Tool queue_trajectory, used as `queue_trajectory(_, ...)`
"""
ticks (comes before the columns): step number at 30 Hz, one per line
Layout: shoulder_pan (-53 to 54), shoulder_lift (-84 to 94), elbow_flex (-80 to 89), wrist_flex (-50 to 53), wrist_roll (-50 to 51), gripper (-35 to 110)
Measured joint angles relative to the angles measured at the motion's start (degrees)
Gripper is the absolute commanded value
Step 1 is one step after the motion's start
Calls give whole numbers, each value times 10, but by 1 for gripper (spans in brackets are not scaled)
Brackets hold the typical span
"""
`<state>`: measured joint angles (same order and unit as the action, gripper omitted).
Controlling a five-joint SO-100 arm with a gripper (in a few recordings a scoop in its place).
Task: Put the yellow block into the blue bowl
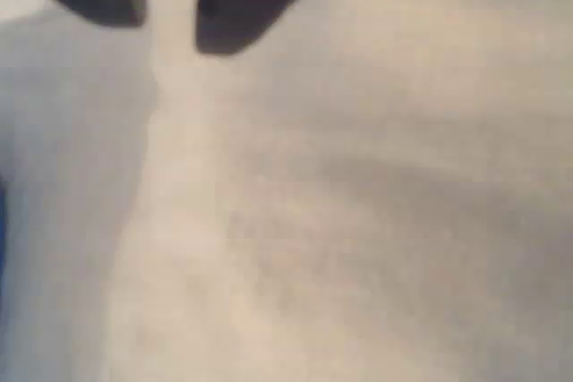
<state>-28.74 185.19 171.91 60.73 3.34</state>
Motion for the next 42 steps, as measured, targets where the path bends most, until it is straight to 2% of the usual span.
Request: queue_trajectory(42,0,0,-11,0,0,0)
